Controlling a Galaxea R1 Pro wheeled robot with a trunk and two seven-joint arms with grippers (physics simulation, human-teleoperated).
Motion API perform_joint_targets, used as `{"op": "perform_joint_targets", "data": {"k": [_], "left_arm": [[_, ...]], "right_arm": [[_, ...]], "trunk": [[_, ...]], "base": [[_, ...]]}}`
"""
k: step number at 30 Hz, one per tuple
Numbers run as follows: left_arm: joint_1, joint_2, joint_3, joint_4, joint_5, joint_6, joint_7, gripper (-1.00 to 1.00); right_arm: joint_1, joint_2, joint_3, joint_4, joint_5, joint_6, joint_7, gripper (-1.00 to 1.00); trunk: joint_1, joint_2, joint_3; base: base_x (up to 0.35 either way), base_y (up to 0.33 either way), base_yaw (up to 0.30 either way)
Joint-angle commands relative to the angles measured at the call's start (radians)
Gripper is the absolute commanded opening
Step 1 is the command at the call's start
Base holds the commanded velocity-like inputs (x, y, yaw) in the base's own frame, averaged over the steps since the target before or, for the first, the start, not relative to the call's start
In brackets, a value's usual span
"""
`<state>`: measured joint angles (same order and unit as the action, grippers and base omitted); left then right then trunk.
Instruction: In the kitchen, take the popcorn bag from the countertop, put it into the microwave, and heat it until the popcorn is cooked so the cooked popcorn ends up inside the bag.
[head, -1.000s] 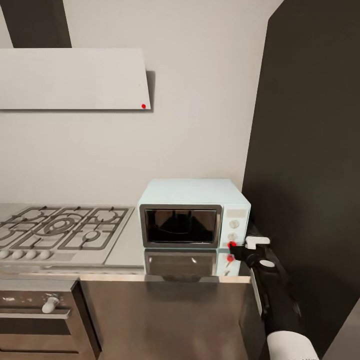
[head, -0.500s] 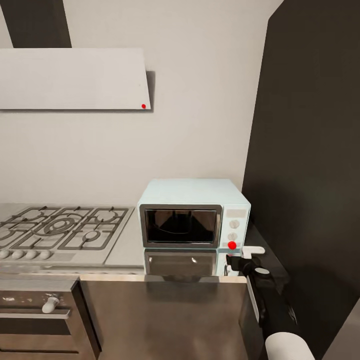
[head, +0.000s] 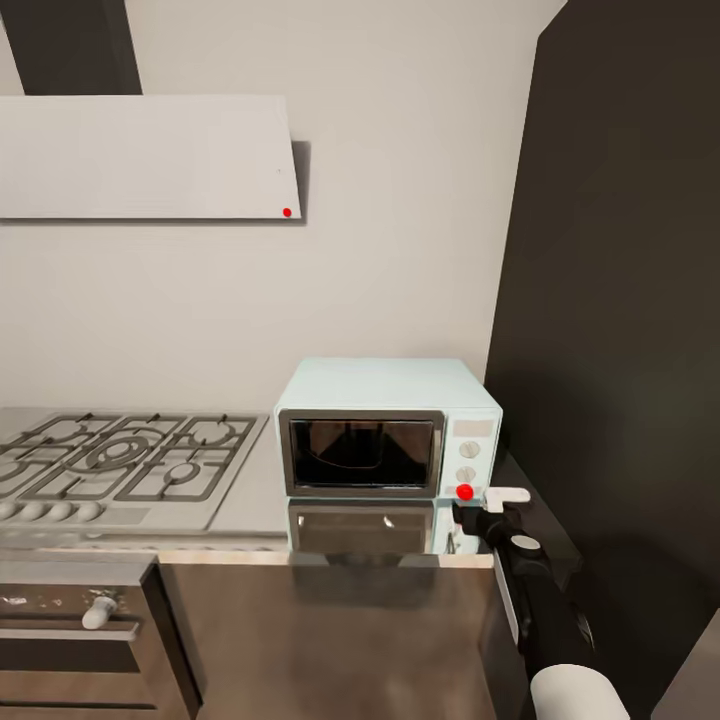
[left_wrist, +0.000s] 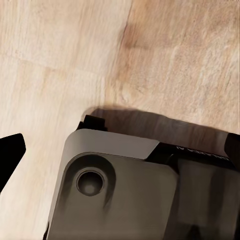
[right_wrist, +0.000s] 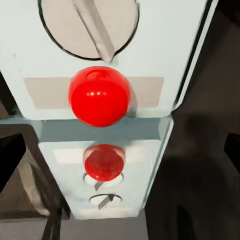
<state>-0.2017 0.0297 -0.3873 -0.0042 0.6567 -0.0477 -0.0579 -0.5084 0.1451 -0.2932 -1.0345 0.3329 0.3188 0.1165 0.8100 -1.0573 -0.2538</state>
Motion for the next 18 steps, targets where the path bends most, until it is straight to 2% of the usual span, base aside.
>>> {"op": "perform_joint_targets", "data": {"k": [1, 5, 13, 14, 18], "left_arm": [[-0.001, 0.0, -0.008, 0.001, 0.009, -0.003, -0.005, 1.0], [-0.001, 0.0, -0.008, 0.001, 0.009, -0.003, -0.005, 1.0], [-0.001, 0.001, -0.008, 0.001, 0.013, -0.003, -0.005, 1.0], [-0.001, 0.001, -0.008, 0.001, 0.013, -0.003, -0.005, 1.0], [-0.001, 0.001, -0.008, 0.001, 0.014, -0.003, -0.004, 1.0]], "right_arm": [[-0.001, 0.001, -0.004, -0.002, 0.011, 0.001, 0.009, 1.0], [-0.001, 0.001, -0.004, -0.001, 0.011, -0.002, 0.009, 1.0], [-0.001, 0.002, -0.013, 0.003, 0.009, -0.003, 0.012, 1.0], [-0.001, 0.002, -0.02, 0.003, 0.009, -0.003, 0.014, -1.0], [-0.001, 0.002, -0.036, 0.003, 0.01, -0.003, 0.017, -1.0]], "trunk": [[0.0, -0.001, -0.001], [0.0, -0.001, -0.001], [0.0, -0.001, -0.001], [0.0, -0.001, -0.001], [0.0, -0.001, -0.001]], "base": [[0.222, 0.0, 0.0], [0.189, 0.0, 0.0], [0.015, 0.0, 0.0], [0.0, 0.0, 0.0], [0.0, 0.0, 0.0]]}}
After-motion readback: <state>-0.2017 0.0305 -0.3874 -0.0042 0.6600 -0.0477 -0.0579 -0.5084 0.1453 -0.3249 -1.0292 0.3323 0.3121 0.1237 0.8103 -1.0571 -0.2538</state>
